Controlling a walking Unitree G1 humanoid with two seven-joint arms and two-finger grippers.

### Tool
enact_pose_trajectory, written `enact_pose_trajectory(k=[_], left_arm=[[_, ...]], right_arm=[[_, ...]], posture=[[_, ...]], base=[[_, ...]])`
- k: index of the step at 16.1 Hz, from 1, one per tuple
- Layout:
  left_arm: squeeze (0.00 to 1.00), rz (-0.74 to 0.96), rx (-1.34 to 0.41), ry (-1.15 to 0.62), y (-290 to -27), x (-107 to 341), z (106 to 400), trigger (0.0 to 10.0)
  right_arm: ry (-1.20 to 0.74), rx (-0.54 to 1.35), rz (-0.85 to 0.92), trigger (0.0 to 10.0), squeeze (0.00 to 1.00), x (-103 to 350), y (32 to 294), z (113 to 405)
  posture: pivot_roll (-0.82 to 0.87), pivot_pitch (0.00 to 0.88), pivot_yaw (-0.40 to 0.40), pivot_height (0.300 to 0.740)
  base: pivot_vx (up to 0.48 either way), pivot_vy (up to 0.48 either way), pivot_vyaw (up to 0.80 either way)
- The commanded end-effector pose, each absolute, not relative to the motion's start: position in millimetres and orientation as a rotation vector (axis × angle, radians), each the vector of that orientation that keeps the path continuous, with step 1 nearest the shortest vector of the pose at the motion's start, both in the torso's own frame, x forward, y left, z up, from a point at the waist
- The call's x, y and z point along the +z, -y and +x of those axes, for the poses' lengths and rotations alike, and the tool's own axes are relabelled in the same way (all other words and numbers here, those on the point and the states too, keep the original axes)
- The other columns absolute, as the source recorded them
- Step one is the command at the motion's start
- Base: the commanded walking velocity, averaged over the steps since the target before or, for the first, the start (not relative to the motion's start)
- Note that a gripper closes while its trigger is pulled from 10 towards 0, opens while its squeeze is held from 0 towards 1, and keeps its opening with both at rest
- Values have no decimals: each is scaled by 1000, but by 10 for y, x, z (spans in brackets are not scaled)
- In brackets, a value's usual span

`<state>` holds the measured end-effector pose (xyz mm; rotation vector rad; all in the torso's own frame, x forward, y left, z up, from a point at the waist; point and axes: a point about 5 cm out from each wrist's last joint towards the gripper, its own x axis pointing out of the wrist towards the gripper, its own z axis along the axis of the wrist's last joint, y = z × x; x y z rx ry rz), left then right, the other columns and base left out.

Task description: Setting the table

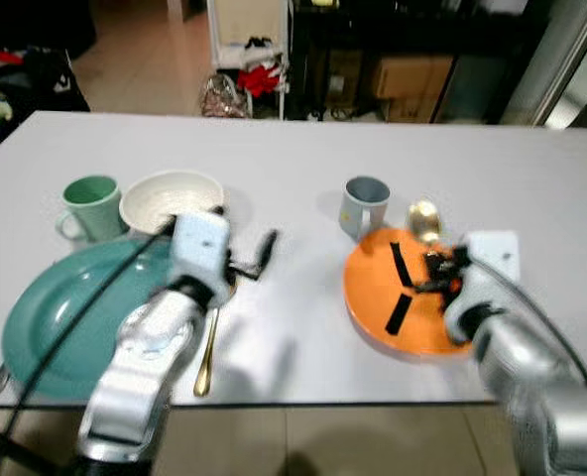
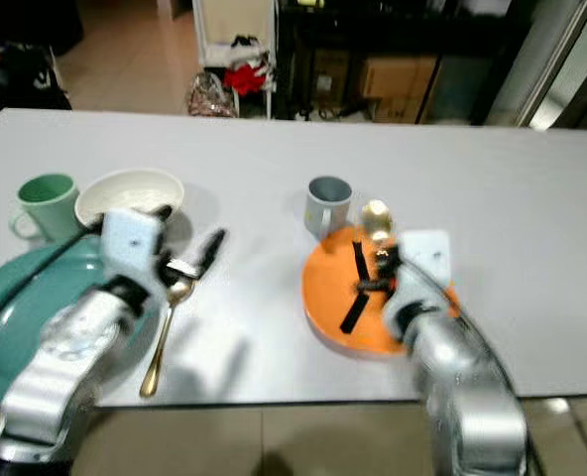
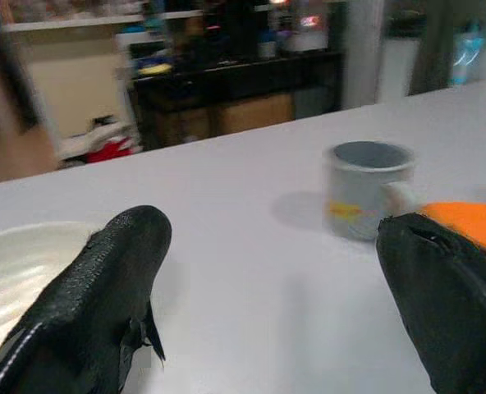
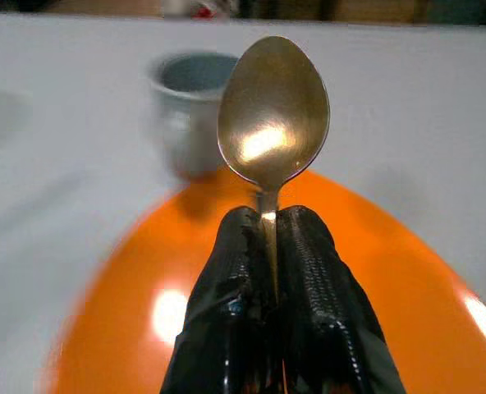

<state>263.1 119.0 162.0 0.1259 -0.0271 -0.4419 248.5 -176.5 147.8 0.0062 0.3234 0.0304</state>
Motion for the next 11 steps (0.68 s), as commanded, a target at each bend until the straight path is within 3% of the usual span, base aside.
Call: enact_pose_trajectory(k=[1, 7, 11], left_arm=[[0, 136, -498, 16, -1152, 1620, 2615, 10000], [0, 167, -645, -24, -1083, 1652, 2626, 10000], [0, 171, -749, -63, -1030, 1626, 2538, 10000]], right_arm=[[-351, -2, 33, 10000, 0, 1471, 1852, 2551], [-452, 7, 65, 10000, 0, 1351, 2155, 2955], [-521, 10, 115, 10000, 0, 1242, 2254, 2987]], posture=[[-9, 0, -21, 740], [4, 0, -14, 740], [10, 0, -15, 740]], base=[[0, 0, 0], [0, 0, 0], [0, 0, 0]])
